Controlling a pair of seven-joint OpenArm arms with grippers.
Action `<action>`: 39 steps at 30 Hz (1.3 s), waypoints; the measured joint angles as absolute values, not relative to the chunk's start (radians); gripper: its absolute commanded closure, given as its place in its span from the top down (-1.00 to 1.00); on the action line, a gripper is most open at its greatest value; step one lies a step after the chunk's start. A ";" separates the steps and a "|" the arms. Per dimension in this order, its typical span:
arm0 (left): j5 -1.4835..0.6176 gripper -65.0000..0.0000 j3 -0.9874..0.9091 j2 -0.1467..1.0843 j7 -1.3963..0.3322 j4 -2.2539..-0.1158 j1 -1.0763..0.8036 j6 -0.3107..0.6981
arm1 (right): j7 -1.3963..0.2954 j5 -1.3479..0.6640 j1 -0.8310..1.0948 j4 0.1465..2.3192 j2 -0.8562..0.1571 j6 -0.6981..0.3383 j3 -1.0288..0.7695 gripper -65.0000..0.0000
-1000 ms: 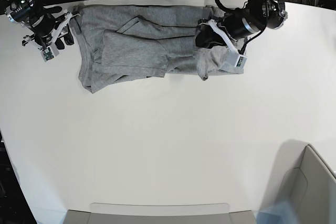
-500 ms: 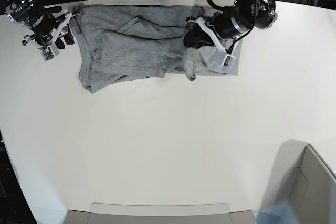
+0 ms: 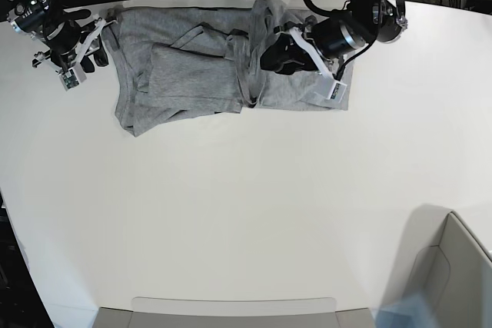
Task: Fold the T-shirt properly
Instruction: 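Grasp the strip's end with the left gripper and fold it inward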
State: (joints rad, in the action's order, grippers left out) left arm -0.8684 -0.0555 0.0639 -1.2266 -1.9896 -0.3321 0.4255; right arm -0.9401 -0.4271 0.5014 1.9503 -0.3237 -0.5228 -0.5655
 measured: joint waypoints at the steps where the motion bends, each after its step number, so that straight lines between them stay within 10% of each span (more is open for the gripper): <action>1: -0.869 -0.34 -0.071 0.064 -1.230 -1.989 -0.332 0.426 | -0.940 -0.427 0.501 1.950 -0.324 -0.523 -0.566 -0.44; 10: -0.861 -1.00 -0.263 0.070 -1.230 -1.889 -0.332 0.420 | -0.939 -0.427 0.501 1.950 -0.327 -0.523 -0.567 -0.44; 39: -0.869 -1.00 0.255 0.197 -1.169 -1.734 -0.181 0.422 | -0.930 -0.519 0.408 1.880 -0.260 -0.522 -0.580 -0.44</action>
State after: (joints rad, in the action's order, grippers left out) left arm -0.8688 0.2554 0.1974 -1.1690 -1.7344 -0.1806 0.4217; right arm -0.9298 -0.5186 0.4084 1.8801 -0.2604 -0.5224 -0.5797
